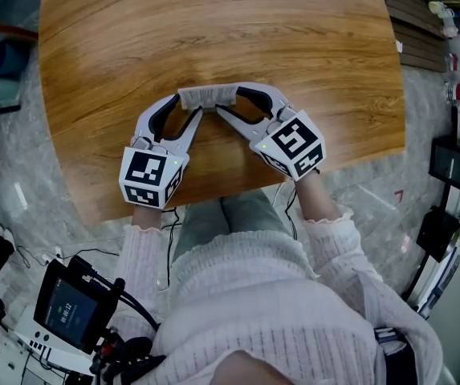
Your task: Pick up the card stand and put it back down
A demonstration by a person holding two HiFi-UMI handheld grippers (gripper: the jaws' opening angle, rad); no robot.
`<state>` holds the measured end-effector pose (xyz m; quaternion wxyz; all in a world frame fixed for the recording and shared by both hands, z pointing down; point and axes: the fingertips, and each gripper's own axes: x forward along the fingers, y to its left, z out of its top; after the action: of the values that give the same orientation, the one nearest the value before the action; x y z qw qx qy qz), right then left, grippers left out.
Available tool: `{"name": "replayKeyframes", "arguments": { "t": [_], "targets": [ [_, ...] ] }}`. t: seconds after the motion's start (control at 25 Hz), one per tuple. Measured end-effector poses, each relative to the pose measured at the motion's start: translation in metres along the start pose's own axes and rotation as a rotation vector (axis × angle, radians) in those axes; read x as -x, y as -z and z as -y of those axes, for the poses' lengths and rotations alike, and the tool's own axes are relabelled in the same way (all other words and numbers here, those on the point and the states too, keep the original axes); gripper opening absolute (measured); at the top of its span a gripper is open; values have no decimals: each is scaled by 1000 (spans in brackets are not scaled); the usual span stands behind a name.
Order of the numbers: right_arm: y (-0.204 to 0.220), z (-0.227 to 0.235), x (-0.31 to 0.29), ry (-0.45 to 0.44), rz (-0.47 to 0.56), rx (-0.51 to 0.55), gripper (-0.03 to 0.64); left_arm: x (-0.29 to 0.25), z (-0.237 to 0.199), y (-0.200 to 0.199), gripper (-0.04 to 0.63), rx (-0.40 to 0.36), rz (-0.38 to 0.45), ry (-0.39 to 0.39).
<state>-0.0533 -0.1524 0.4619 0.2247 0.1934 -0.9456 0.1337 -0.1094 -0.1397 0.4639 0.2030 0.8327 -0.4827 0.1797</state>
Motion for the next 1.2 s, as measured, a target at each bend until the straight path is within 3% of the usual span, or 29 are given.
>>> {"name": "replayKeyframes", "arguments": {
  "t": [0.28,0.48,0.8,1.0,1.2],
  "targets": [
    [-7,13,17,36,37,11,181,5,1,-9,170,20,45,-4],
    [-16,15,33,59,81,16,170,6,13,-24,137,34,110,39],
    [-77,-12,71,93,207,82,103,43,47,-92,77,-60,249,62],
    [-103,-29,88,101,280,94,65,63,61,-101,37,-63,262,85],
    [-109,-41,92,109,308,98,9,76,59,-100,9,-89,273,51]
  ]
}}
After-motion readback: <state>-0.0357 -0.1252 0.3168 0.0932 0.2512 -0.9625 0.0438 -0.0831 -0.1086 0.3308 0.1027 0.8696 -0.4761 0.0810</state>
